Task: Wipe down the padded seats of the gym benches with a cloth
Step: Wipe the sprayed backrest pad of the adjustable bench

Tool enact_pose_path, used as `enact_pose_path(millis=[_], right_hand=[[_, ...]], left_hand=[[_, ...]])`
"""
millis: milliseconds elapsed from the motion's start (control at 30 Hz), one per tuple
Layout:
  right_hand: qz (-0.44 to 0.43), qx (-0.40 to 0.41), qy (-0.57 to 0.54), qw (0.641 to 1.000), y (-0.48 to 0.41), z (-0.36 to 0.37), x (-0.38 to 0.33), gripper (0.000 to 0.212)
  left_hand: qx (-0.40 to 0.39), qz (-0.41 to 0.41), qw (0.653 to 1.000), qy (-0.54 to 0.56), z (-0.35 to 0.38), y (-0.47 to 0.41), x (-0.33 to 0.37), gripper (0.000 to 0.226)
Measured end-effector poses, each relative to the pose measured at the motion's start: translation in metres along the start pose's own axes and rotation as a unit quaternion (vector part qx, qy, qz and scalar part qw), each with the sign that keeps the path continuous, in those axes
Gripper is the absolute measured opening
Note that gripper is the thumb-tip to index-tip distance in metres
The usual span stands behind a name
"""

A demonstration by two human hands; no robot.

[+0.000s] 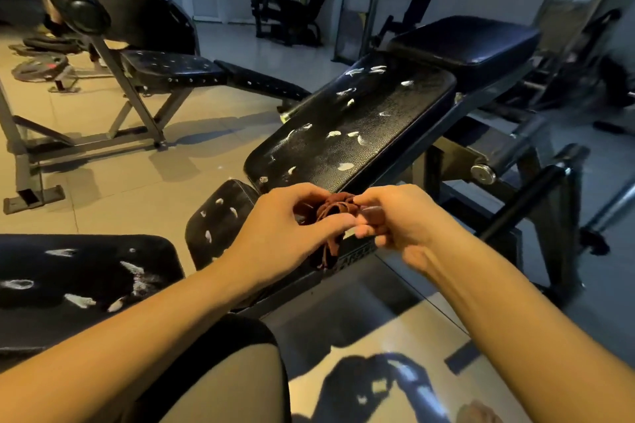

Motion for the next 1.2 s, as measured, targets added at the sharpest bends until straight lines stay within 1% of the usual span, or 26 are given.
enact_pose_path(millis=[33, 100, 200, 300, 433, 500, 533, 567, 633, 667, 700, 767, 833, 900, 967, 1000, 1033, 1067, 1133, 1167, 1200], right_hand=[[-0.001, 0.001, -0.007, 1.0, 0.002, 0.0, 0.0, 0.012], [-0.009, -0.002, -0.006, 1.0, 0.007, -0.001, -0.002, 0.017], [-0.05, -0.003, 0.019, 0.999, 0.018, -0.004, -0.009, 0.02], [-0.069, 0.01, 0.088, 0.994, 0.025, -0.002, -0.006, 0.013], [-0.038, -0.04, 0.098, 0.994, 0.02, 0.021, 0.013, 0.038], [-0.054, -0.03, 0.104, 0.993, 0.015, 0.029, 0.011, 0.048], [-0.066, -0.018, 0.106, 0.992, 0.012, 0.034, 0.009, 0.053], [-0.079, -0.009, 0.109, 0.991, 0.01, 0.039, 0.007, 0.052], [-0.099, 0.004, 0.117, 0.988, 0.005, 0.049, 0.004, 0.046], [-0.106, 0.007, 0.126, 0.986, 0.003, 0.053, 0.002, 0.044], [-0.112, 0.007, 0.137, 0.984, 0.001, 0.057, 0.001, 0.043], [-0.135, 0.001, 0.155, 0.979, -0.001, 0.06, -0.002, 0.046], [-0.143, 0.0, 0.168, 0.975, -0.001, 0.056, -0.002, 0.039], [-0.14, 0.025, 0.18, 0.973, -0.005, 0.038, 0.002, 0.026], [-0.131, 0.082, 0.19, 0.97, -0.011, 0.007, 0.008, 0.02], [-0.122, 0.109, 0.201, 0.966, -0.016, -0.008, 0.011, 0.025], [-0.112, 0.13, 0.217, 0.961, -0.022, -0.018, 0.013, 0.036], [-0.108, 0.142, 0.233, 0.956, -0.027, -0.024, 0.014, 0.052], [-0.114, 0.155, 0.253, 0.948, -0.035, -0.026, 0.009, 0.083], [-0.122, 0.157, 0.257, 0.946, -0.039, -0.025, 0.005, 0.094], [-0.127, 0.155, 0.26, 0.945, -0.044, -0.024, 0.002, 0.1]], left_hand=[[-0.008, 0.004, 1.0, 0.004, -0.001, -0.001, 0.0, 0.033], [-0.004, -0.008, 0.999, 0.033, -0.008, -0.004, -0.006, 0.023], [0.0, -0.071, 0.989, 0.127, -0.015, -0.009, -0.024, 0.011], [-0.012, -0.138, 0.951, 0.275, -0.008, -0.008, -0.038, 0.014], [-0.004, -0.219, 0.897, 0.383, -0.001, -0.004, -0.052, 0.014], [0.019, -0.266, 0.862, 0.431, 0.004, 0.004, -0.06, 0.015], [0.034, -0.278, 0.851, 0.445, 0.005, 0.008, -0.064, 0.017], [0.044, -0.278, 0.85, 0.445, 0.004, 0.011, -0.066, 0.022], [0.058, -0.259, 0.875, 0.405, 0.0, 0.013, -0.069, 0.034], [0.075, -0.248, 0.886, 0.385, -0.004, 0.015, -0.068, 0.036], [0.1, -0.241, 0.891, 0.373, -0.008, 0.015, -0.071, 0.033], [0.133, -0.237, 0.887, 0.373, -0.013, 0.013, -0.076, 0.019], [0.161, -0.234, 0.885, 0.368, -0.023, 0.004, -0.088, 0.012], [0.192, -0.212, 0.903, 0.321, -0.046, -0.013, -0.102, 0.015], [0.193, -0.178, 0.932, 0.249, -0.07, -0.036, -0.114, 0.018], [0.189, -0.164, 0.951, 0.184, -0.081, -0.05, -0.118, 0.018], [0.18, -0.151, 0.968, 0.09, -0.091, -0.064, -0.122, 0.016], [0.169, -0.138, 0.976, -0.008, -0.1, -0.078, -0.125, 0.013], [0.135, -0.099, 0.976, -0.14, -0.106, -0.102, -0.13, 0.007], [0.112, -0.083, 0.974, -0.179, -0.103, -0.111, -0.135, 0.006], [0.092, -0.075, 0.972, -0.205, -0.099, -0.118, -0.142, 0.005]])
Point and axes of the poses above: each hand's wrist, its own y-axis away from the middle knuckle, its own z-axis out of the palm, x = y × z, the point moved 10 cm from there along -y, towards the middle knuckle, and after that the axes turned 7 degrees about -x, right-handed, at the moved point
